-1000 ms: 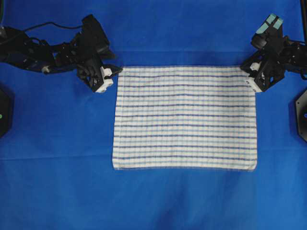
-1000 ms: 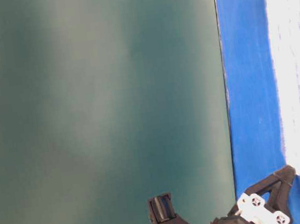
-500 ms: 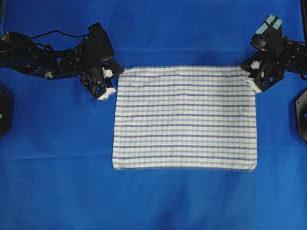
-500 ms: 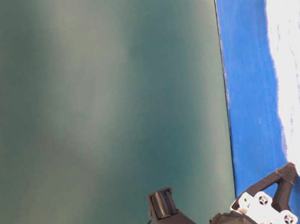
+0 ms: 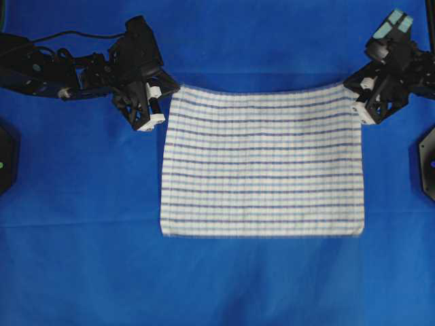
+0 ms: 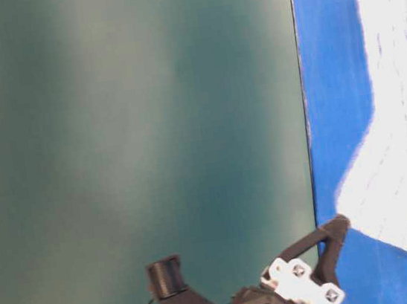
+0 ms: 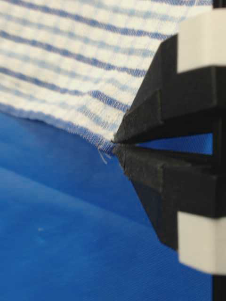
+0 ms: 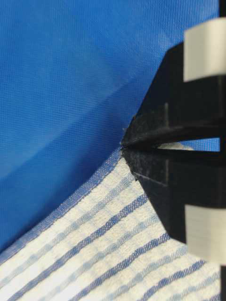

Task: Fold the blue towel.
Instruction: 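Close both grippers on the top corners of the towel, then lift the top edge and fold it down toward the bottom edge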

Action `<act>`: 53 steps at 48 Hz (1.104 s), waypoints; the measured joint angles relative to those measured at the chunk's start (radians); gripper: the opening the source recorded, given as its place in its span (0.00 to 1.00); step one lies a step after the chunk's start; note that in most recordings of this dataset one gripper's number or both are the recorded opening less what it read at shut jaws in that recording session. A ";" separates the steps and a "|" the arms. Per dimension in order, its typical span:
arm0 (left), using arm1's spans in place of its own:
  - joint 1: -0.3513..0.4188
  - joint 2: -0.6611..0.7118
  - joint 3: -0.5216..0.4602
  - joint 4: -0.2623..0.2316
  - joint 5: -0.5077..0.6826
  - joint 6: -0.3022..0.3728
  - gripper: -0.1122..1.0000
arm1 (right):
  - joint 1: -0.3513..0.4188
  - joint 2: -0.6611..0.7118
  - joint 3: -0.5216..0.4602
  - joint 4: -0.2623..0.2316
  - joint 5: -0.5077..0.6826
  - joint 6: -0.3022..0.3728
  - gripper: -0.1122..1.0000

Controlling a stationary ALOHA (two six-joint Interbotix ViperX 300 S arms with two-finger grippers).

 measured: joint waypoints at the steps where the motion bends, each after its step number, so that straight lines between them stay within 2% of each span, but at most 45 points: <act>1: 0.000 -0.003 0.000 0.000 0.002 0.000 0.13 | 0.000 -0.012 0.002 0.000 0.006 0.000 0.12; 17: -0.021 -0.011 0.000 0.000 0.035 -0.008 0.13 | 0.005 -0.097 0.011 0.003 0.052 0.000 0.12; 26: -0.048 -0.029 0.002 0.000 0.072 -0.009 0.13 | 0.061 -0.103 0.011 0.025 0.071 0.003 0.12; 35: -0.120 -0.078 0.011 0.000 0.127 -0.017 0.13 | 0.184 -0.147 0.011 0.074 0.121 0.017 0.12; 40: -0.173 -0.103 0.021 0.000 0.161 -0.018 0.13 | 0.262 -0.186 0.011 0.092 0.163 0.051 0.12; 53: -0.327 -0.147 0.061 0.000 0.204 -0.063 0.13 | 0.492 -0.265 0.011 0.098 0.259 0.163 0.12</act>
